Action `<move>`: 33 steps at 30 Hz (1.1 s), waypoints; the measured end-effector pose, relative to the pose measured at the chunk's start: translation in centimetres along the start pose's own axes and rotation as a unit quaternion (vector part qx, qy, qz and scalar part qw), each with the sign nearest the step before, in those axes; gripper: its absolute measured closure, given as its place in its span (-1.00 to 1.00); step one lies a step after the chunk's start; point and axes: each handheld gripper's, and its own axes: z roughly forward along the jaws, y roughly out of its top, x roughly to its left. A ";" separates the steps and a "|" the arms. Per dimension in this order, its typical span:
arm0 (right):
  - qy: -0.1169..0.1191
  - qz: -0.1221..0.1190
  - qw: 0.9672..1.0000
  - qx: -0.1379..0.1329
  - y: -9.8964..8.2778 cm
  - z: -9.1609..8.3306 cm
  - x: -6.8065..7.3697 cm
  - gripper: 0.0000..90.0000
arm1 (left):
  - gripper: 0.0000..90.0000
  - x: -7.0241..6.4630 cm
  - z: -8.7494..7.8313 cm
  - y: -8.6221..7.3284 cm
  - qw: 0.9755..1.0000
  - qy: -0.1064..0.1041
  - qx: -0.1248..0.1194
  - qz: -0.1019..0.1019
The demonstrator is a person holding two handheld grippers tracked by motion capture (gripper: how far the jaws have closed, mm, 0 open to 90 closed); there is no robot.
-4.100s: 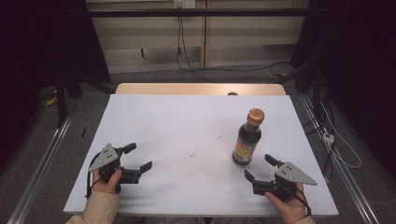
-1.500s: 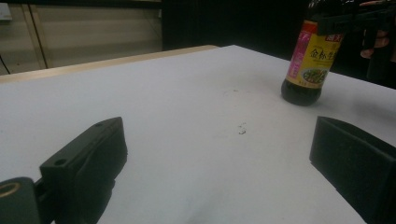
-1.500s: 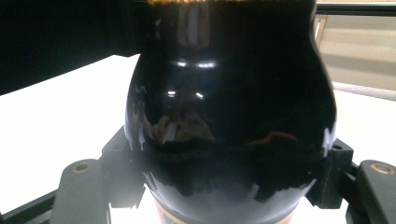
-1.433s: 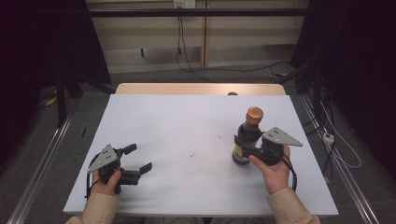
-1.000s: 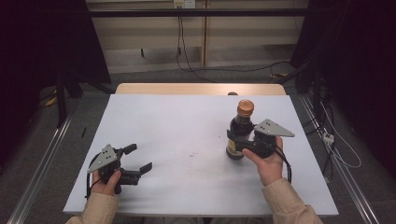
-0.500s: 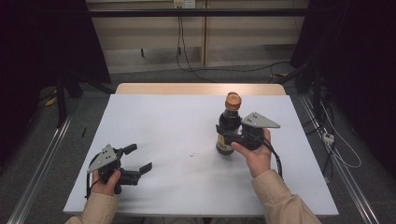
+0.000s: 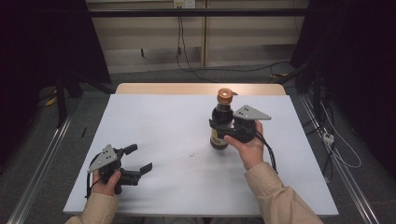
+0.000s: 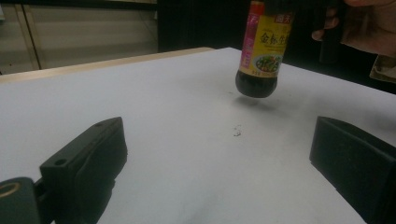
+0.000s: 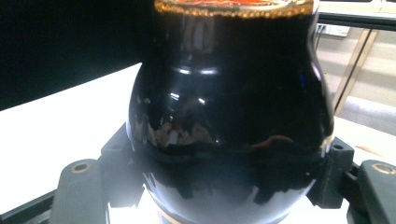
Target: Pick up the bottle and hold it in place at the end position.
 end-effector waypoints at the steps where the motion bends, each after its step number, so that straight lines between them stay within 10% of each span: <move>1: 0.001 0.001 1.000 -0.002 0.0 0.2 0.0 -0.39 | -0.92 0.0 0.0 0.0 1.000 0.000 0.000 -0.001; 33: 0.010 -0.016 1.000 0.006 0.6 4.8 1.1 -0.39 | -0.92 0.1 0.0 -0.1 1.000 -0.009 0.002 -0.006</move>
